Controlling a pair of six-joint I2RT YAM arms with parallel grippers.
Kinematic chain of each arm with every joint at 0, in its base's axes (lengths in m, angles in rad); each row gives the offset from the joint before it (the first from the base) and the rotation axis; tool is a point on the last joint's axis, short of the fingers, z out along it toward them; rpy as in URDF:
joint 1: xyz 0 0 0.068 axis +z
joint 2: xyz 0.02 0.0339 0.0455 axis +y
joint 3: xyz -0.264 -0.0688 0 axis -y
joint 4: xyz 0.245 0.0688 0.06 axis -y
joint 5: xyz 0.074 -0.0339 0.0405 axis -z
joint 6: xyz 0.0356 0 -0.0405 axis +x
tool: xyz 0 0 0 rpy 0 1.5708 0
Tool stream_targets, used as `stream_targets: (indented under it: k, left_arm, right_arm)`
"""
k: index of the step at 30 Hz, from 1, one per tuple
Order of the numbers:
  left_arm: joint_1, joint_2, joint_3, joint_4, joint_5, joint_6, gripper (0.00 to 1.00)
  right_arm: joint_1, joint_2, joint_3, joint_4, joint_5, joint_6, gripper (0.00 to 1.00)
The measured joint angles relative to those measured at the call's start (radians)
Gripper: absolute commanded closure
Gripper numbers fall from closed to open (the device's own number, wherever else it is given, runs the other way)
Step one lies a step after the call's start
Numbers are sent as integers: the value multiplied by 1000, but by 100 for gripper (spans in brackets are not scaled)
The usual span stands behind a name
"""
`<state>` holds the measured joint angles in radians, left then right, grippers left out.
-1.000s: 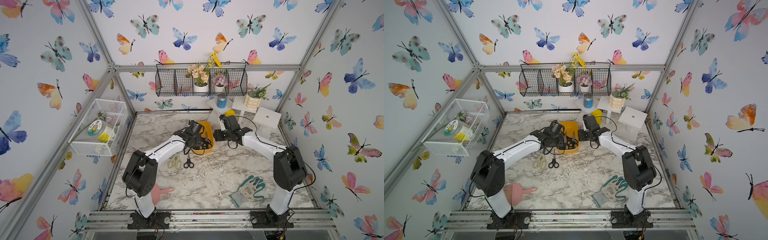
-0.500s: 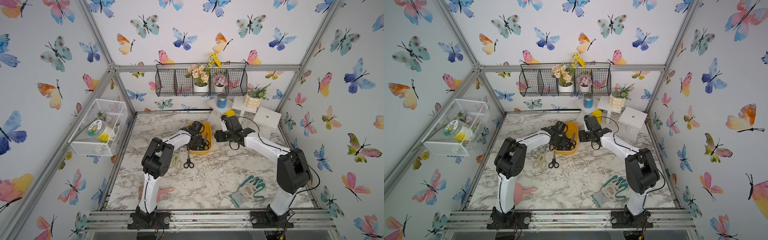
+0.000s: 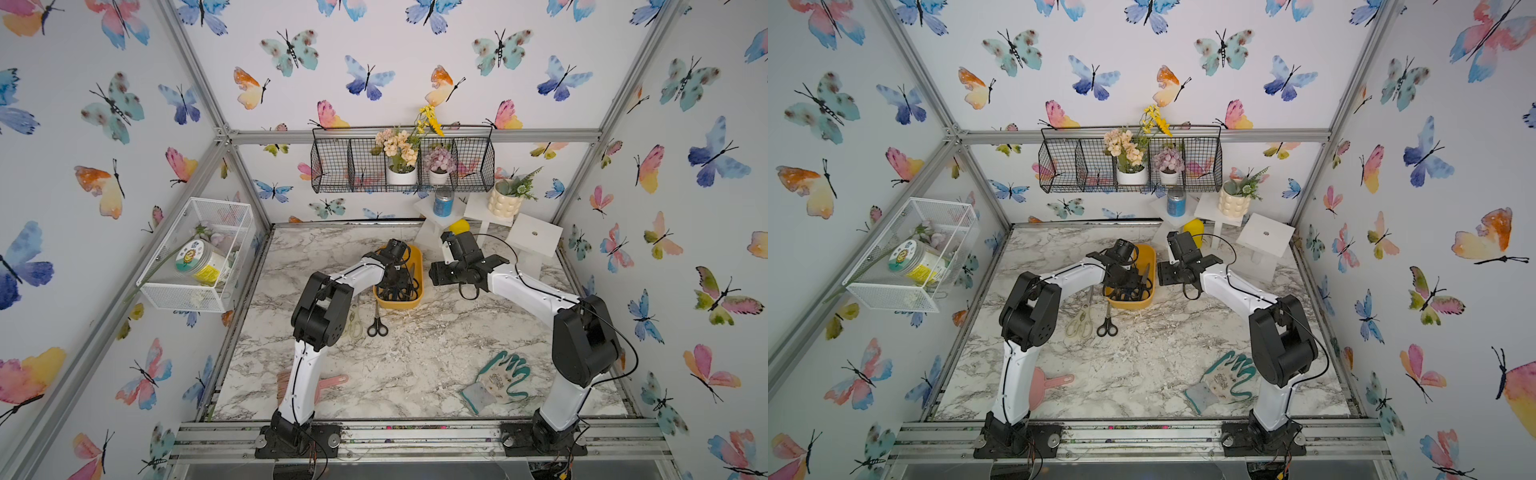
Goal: Take the scissors out of the storage box
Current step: Pick up the scissors from the storage box.
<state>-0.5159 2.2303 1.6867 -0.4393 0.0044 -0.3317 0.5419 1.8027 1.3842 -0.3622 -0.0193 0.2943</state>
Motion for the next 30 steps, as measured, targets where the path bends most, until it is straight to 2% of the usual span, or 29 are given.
stream_targets:
  k: [7,24,30]
  left_arm:
    - [5,-43,-4,-24,0,3,100]
    - [1,-330,-153,-40,-1,-16,100]
    - [-52,-523,-275,-31,-3,-70,100]
  right_arm:
    - [0,31,24,-14,-4,-5,36]
    - [0,41,45,-17,-14,-8,36]
    - [0,39,28,-13,-64,-3,36]
